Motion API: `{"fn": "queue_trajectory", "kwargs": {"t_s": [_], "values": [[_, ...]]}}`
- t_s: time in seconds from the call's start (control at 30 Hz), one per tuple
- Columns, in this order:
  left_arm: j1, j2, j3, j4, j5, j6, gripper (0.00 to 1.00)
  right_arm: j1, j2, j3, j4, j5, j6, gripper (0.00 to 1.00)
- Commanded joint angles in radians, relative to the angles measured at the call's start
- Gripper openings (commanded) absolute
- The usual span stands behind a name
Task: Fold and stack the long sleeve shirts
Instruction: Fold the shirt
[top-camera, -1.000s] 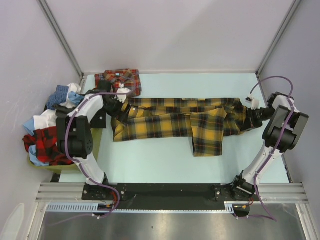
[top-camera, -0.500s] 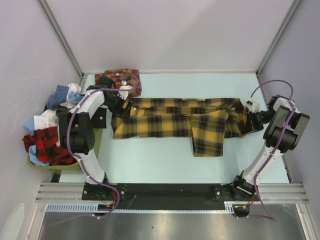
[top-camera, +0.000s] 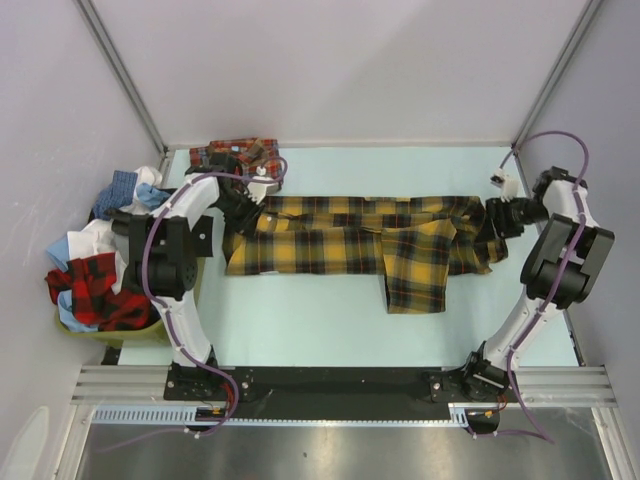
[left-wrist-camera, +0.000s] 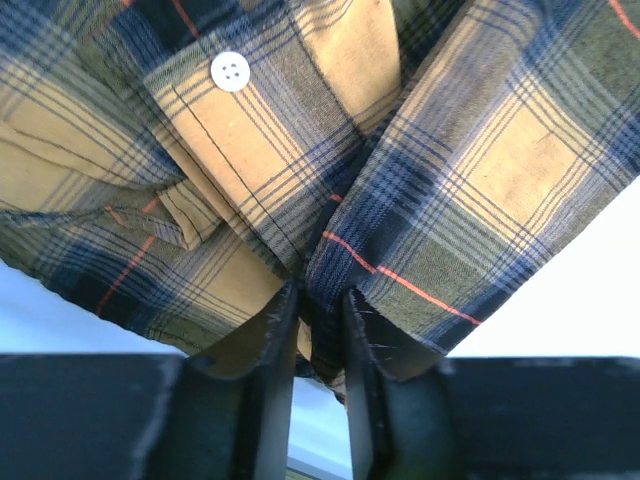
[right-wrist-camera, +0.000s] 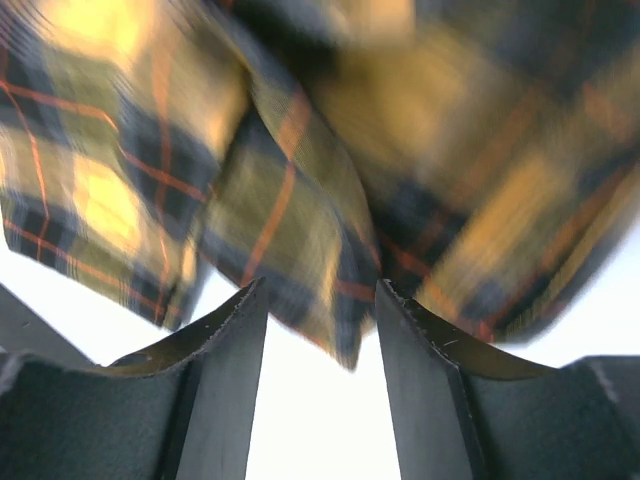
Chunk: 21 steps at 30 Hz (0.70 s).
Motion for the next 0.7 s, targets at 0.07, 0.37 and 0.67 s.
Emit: {"fn": "queue_trajectory", "kwargs": {"t_s": [0.07,0.37,0.67], "values": [[-0.026,-0.009,0.054,-0.055,0.024,0.036,0.19,0.128,0.015,0.074,0.169,0.033,0.060,0.53],[-0.028,-0.021,0.059,-0.056,0.016,0.036,0.02,0.156,0.053,0.086,0.172,0.097,0.006,0.34],[-0.028,-0.053,0.102,-0.061,0.053,0.041,0.00,0.089,-0.027,0.115,0.091,-0.018,-0.031,0.00]]}}
